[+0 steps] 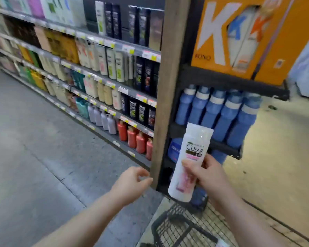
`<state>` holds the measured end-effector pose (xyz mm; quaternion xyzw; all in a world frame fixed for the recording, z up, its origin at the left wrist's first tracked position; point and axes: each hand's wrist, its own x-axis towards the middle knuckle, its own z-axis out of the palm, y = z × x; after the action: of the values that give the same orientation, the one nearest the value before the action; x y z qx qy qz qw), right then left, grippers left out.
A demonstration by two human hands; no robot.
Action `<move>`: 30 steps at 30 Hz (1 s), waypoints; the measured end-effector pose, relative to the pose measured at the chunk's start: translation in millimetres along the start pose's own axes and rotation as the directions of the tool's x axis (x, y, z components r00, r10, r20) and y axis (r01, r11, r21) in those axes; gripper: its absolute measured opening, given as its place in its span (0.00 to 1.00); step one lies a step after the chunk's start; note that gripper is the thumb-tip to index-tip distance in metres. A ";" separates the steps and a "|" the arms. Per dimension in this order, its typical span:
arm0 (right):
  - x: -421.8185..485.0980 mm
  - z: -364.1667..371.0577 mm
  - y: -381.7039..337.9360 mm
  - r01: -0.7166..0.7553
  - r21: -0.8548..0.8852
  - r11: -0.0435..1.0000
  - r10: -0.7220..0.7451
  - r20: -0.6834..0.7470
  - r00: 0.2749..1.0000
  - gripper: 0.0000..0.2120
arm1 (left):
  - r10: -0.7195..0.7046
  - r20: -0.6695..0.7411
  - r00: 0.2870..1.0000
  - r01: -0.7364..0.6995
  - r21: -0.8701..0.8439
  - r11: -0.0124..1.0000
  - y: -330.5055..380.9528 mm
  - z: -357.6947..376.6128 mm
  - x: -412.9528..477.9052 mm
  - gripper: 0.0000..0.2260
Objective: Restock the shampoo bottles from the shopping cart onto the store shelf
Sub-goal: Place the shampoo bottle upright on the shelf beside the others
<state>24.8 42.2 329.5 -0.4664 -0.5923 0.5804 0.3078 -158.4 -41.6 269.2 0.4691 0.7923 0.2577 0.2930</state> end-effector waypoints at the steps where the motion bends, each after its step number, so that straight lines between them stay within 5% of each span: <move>1: 4.9 16.4 -14.4 0.037 0.009 0.999 -0.038 0.024 0.999 0.11 | -0.010 -0.041 0.999 0.010 -0.004 1.000 -8.3 -19.5 0.0 0.12; 14: 99.7 326.6 -121.7 0.188 0.135 0.973 -0.218 0.263 0.940 0.10 | -0.173 -0.453 0.875 0.165 -0.056 0.985 -210.6 -290.2 35.1 0.13; 30: 260.3 575.7 -195.7 0.230 0.135 0.964 -0.262 0.319 0.911 0.10 | -0.243 -0.503 0.829 0.242 -0.070 0.968 -376.1 -485.9 171.6 0.14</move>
<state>-632.8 69.8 395.5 -0.2681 -0.6618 0.6348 0.2953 -790.9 -113.6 312.0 0.2798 0.8938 0.3342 0.1050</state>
